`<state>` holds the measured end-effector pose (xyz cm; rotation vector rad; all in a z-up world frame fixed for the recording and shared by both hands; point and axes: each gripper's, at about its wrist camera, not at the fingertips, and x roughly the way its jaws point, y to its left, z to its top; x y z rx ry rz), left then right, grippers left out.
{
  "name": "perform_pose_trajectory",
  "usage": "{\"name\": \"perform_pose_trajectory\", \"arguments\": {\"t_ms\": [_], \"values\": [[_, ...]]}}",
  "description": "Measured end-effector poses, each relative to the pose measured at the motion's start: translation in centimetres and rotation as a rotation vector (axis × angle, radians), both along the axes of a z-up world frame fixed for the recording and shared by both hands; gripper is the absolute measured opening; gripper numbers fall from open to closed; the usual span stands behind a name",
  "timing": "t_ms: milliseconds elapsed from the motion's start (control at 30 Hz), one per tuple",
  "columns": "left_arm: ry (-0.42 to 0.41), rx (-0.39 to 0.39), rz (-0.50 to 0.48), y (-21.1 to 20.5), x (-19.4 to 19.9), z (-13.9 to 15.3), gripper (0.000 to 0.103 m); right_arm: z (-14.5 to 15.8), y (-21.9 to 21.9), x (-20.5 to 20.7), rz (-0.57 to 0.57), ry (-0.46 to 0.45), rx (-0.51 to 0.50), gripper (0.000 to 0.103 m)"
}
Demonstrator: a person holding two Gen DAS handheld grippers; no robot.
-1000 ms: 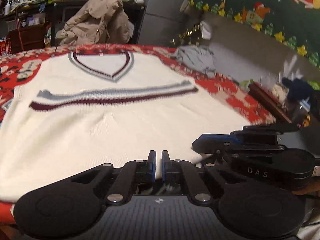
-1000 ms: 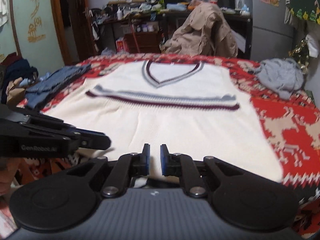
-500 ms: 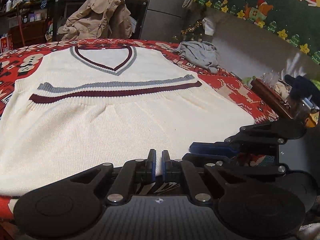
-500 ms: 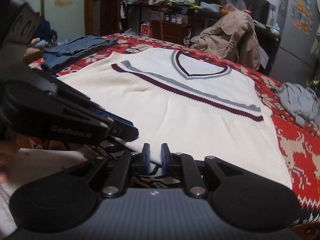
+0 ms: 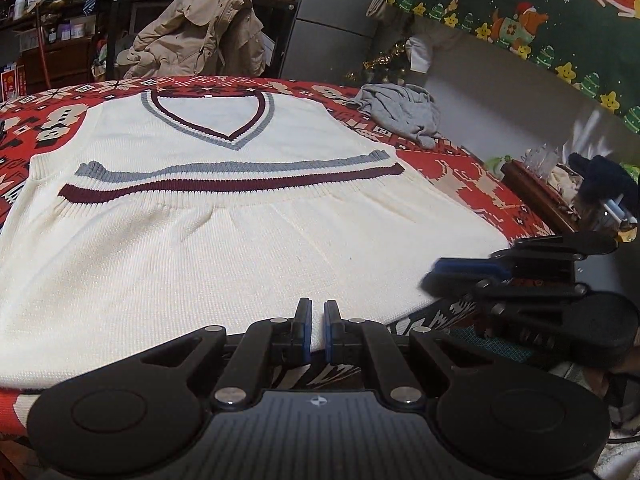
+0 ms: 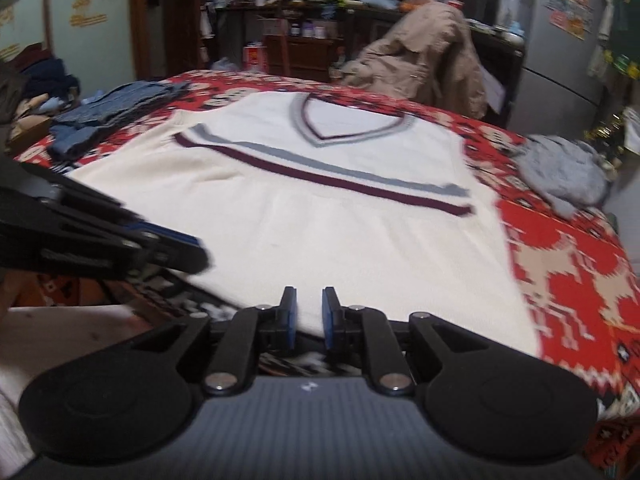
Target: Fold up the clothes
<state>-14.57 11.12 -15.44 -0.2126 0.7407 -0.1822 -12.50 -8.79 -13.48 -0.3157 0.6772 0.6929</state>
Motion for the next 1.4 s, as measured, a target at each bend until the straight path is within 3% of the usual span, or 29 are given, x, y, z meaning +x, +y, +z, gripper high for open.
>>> {"name": "perform_pose_trajectory", "arguments": {"t_ms": [300,533,1133,1233,1400], "values": [[0.002,-0.019,0.001,0.2,0.0,-0.1,0.007,-0.2,-6.8,2.9,-0.22,0.009,0.005,0.013],[0.002,-0.02,0.002,0.2,0.0,-0.1,0.007,-0.1,-9.0,4.0,-0.305,0.018,0.022,0.013],[0.003,-0.032,0.003,0.4,0.1,-0.2,0.007,0.0,2.9,0.1,0.086,0.095,0.063,0.016],[0.003,-0.043,0.004,0.5,0.1,-0.2,0.007,0.1,3.0,0.0,0.09,0.092,0.053,0.016],[0.004,-0.056,0.005,0.7,0.1,-0.3,0.007,0.3,0.0,1.3,-0.015,0.096,0.049,0.021]]}}
